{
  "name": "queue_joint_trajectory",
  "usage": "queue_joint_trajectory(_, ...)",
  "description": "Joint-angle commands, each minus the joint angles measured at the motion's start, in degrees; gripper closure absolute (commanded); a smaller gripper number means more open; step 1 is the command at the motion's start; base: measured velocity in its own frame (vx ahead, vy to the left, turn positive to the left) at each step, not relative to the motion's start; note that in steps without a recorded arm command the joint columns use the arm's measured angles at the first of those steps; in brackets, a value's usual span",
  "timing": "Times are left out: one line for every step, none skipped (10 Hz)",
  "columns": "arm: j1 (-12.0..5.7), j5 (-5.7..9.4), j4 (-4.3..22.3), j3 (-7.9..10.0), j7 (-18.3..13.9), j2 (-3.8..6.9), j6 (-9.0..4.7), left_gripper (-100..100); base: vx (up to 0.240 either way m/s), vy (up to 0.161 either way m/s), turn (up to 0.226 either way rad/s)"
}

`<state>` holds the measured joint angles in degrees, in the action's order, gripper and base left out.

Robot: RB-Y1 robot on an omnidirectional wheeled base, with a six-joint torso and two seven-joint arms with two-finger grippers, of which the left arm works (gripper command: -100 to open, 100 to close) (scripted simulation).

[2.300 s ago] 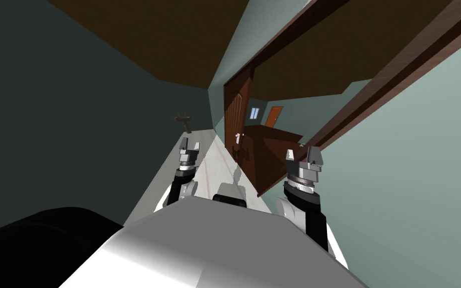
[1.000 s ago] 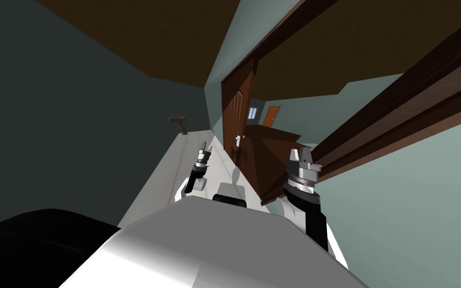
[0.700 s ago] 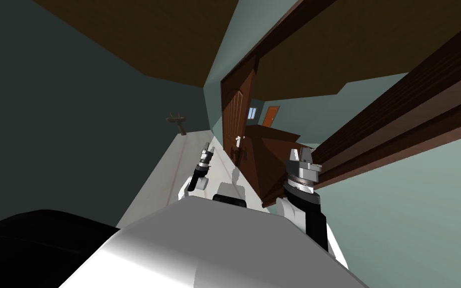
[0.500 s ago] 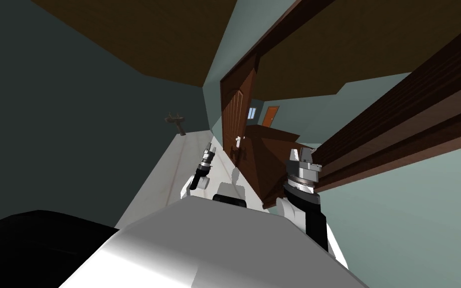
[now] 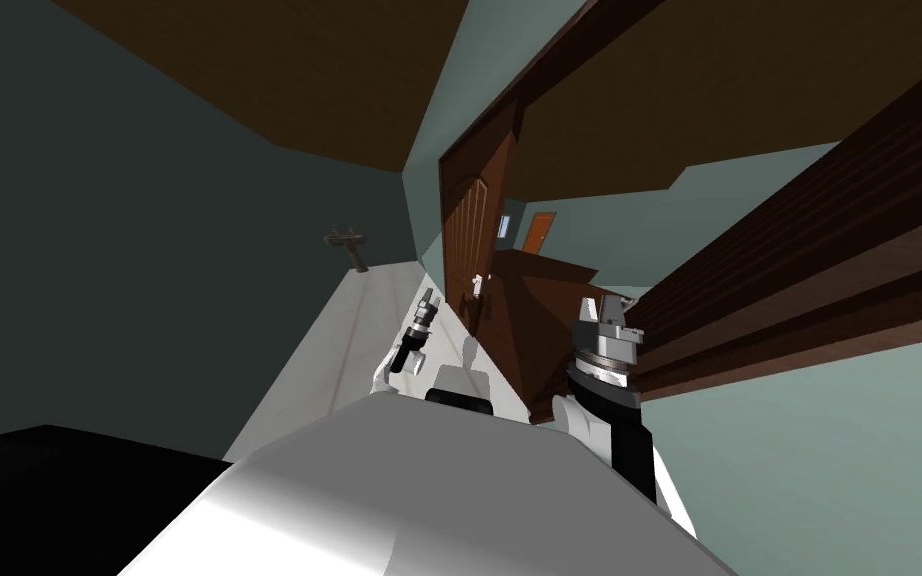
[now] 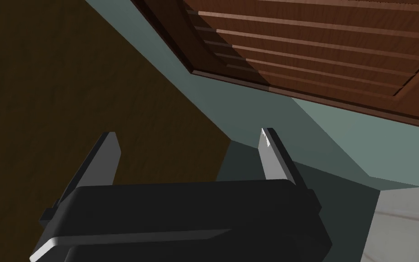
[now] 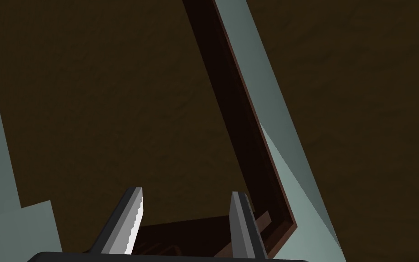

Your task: Push the door open

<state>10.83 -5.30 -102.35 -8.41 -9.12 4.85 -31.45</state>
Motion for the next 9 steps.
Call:
queue_joint_trajectory(-1.05, -0.27, 2.01, -1.07, -0.57, 0.05, 0.08, -100, 0.098, 0.058, -0.039)
queue_joint_trajectory(-1.95, -0.39, 3.42, -1.61, -0.93, 0.13, 0.18, -100, 0.099, 0.059, -0.039)
queue_joint_trajectory(-2.85, -0.51, 4.83, -2.15, -1.30, 0.21, 0.29, -100, 0.086, 0.073, -0.044)
queue_joint_trajectory(-3.75, -0.63, 6.24, -2.70, -1.66, 0.28, 0.40, -100, 0.087, 0.078, -0.038)
queue_joint_trajectory(-4.65, -0.75, 7.66, -3.25, -2.03, 0.34, 0.51, -100, 0.088, 0.076, -0.047)
queue_joint_trajectory(-5.58, -0.87, 9.11, -3.81, -2.41, 0.38, 0.62, -100, 0.093, 0.063, -0.037)
queue_joint_trajectory(-6.51, -1.00, 10.56, -4.37, -2.78, 0.41, 0.74, -100, 0.095, 0.073, -0.037)
queue_joint_trajectory(-7.43, -1.12, 12.01, -4.93, -3.16, 0.45, 0.85, -100, 0.093, 0.065, -0.042)
queue_joint_trajectory(-8.36, -1.25, 13.47, -5.49, -3.54, 0.48, 0.96, -100, 0.092, 0.055, -0.041)
